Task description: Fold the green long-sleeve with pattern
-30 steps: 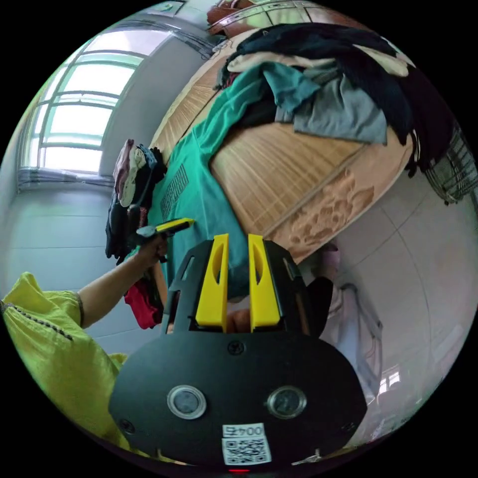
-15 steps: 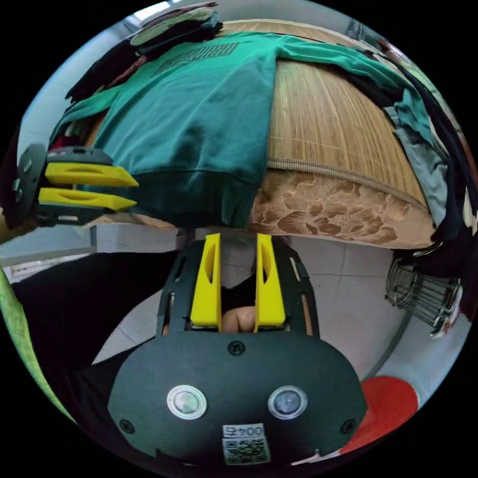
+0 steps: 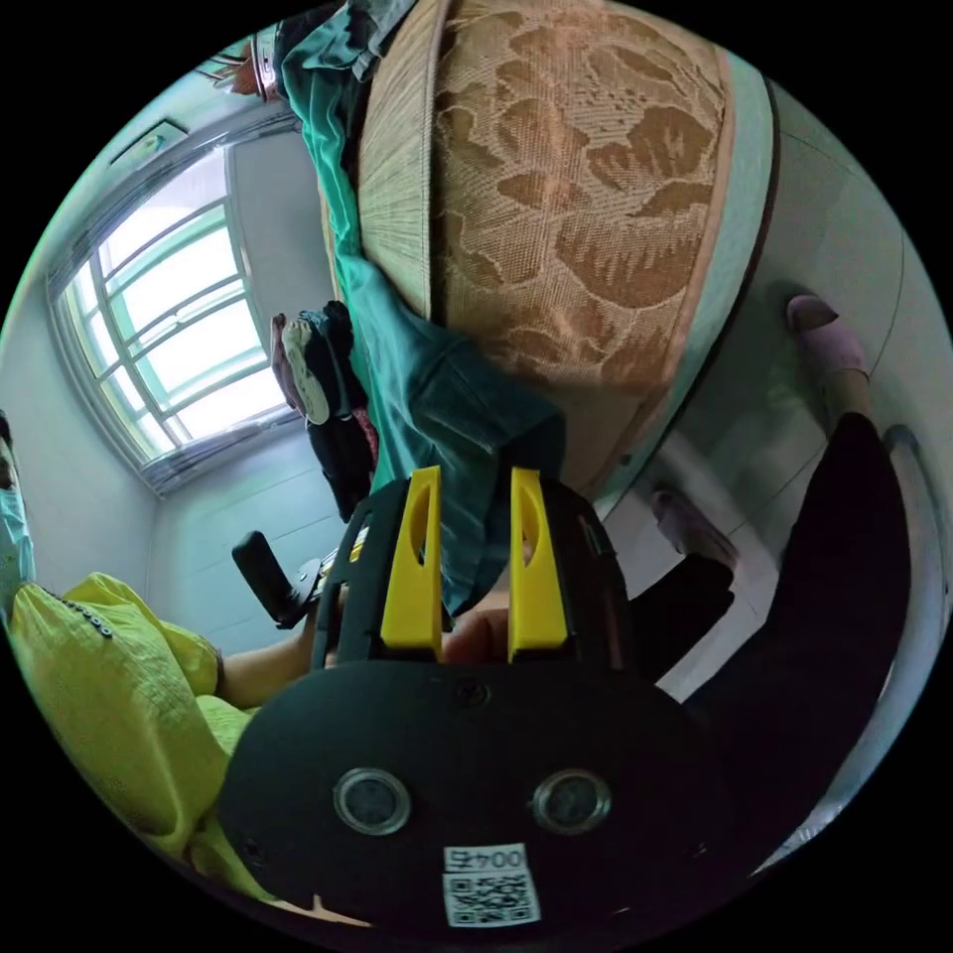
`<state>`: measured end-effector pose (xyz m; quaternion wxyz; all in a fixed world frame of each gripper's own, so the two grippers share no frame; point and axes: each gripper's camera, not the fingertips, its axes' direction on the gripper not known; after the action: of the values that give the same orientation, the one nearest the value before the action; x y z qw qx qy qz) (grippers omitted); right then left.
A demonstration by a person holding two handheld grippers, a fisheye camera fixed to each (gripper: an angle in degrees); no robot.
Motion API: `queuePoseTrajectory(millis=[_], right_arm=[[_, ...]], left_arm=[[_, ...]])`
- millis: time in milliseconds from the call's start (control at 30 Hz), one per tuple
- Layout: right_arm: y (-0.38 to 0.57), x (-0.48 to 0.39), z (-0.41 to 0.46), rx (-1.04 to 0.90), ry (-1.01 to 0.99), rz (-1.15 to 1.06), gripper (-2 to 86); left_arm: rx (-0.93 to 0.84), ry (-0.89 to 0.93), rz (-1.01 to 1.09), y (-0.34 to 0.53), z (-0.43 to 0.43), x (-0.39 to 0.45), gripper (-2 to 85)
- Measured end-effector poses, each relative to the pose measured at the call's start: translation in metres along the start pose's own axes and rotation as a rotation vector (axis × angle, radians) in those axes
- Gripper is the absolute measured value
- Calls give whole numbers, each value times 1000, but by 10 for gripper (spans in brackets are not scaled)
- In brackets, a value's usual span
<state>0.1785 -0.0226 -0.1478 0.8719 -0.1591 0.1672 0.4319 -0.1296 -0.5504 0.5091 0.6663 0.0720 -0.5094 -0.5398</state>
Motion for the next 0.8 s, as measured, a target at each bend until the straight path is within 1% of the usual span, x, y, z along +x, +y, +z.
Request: queuePoseTrajectory(millis=[67, 167, 400, 500, 600, 667, 700, 733, 767, 800], right_arm=[[5, 7, 8, -8, -26, 0, 70], [14, 10, 18, -38, -49, -23, 48], [19, 19, 29, -26, -67, -16, 75], [18, 17, 41, -58, -55, -34, 28], [22, -9, 46, -93, -67, -93, 3], [32, -45, 36, -94, -110, -198, -1], [34, -49, 34, -103, -79, -213, -2], [35, -45, 34, -128, 48, -189, -1], [33, -30, 33, -120, 127, -108, 1], [31, -23, 31, -108, 128, -64, 2]], left_arm=[[-7, 0, -6, -11, -9, -2, 36], [-11, 2, -25, -28, -27, -4, 33], [-13, 18, -93, -62, -75, -8, 28], [-11, 23, -117, -78, -95, -8, 26], [-6, 29, -147, -91, -119, -10, 24], [-4, 28, -168, -95, -135, -12, 23], [-6, 28, -183, -97, -144, -14, 22], [-11, 27, -199, -97, -152, -15, 21], [-16, 26, -207, -97, -155, -16, 21], [-28, 27, -222, -98, -160, -18, 21]])
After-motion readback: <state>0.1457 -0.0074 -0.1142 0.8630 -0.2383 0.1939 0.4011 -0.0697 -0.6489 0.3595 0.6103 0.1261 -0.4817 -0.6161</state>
